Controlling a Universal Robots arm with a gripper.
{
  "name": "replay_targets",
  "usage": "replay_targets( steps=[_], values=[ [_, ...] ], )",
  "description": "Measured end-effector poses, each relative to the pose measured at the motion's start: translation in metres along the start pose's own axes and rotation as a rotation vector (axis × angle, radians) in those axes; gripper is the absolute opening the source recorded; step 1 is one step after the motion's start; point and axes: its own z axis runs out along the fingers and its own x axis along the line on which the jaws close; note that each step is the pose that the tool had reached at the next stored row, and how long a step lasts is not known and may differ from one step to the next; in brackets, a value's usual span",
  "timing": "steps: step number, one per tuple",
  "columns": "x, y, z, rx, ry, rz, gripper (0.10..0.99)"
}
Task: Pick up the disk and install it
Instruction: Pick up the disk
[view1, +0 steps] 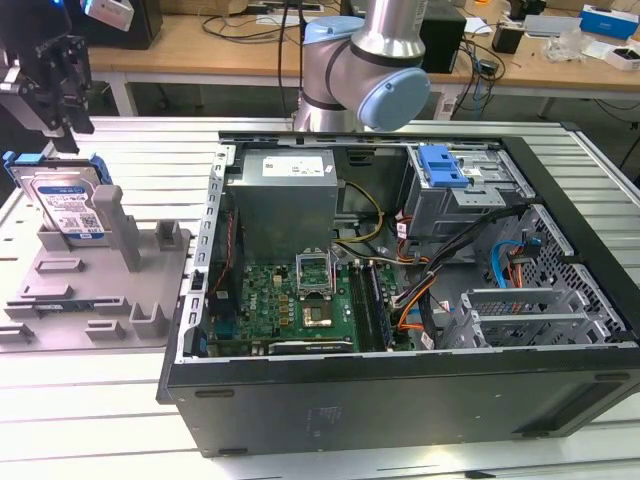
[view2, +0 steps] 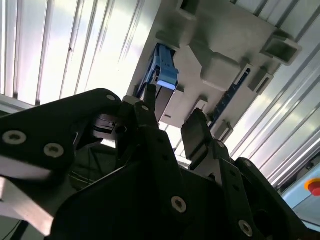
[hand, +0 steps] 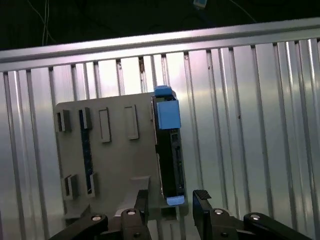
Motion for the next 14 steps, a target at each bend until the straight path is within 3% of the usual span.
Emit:
replay_targets(
  steps=[3,5,14],
  values=[
    [-0.0001,0.0,0.0004,0.017,0.0017,-0.038,0.482],
    [0.0,0.0001,0.0006,0.022,0.0053,-0.043,0.482],
    [0.0,0.0002,0.0006,0.022,0.0053,-0.044,0.482]
  ],
)
